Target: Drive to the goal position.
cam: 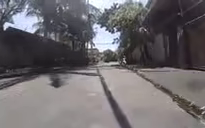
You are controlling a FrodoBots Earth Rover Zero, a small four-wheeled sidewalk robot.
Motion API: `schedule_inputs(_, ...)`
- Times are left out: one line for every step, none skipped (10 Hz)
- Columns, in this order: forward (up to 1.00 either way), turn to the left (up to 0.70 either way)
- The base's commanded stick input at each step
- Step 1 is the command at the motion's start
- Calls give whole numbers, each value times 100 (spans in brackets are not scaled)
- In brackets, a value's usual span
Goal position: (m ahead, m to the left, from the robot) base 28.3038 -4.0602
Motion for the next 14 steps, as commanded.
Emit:
schedule_inputs(100,6)
schedule_inputs(100,6)
schedule_inputs(100,6)
schedule_inputs(100,6)
schedule_inputs(100,6)
schedule_inputs(100,6)
schedule_inputs(100,6)
schedule_inputs(100,6)
schedule_inputs(100,6)
schedule_inputs(100,-17)
schedule_inputs(100,-34)
schedule_inputs(100,-34)
schedule_inputs(100,-34)
schedule_inputs(100,-34)
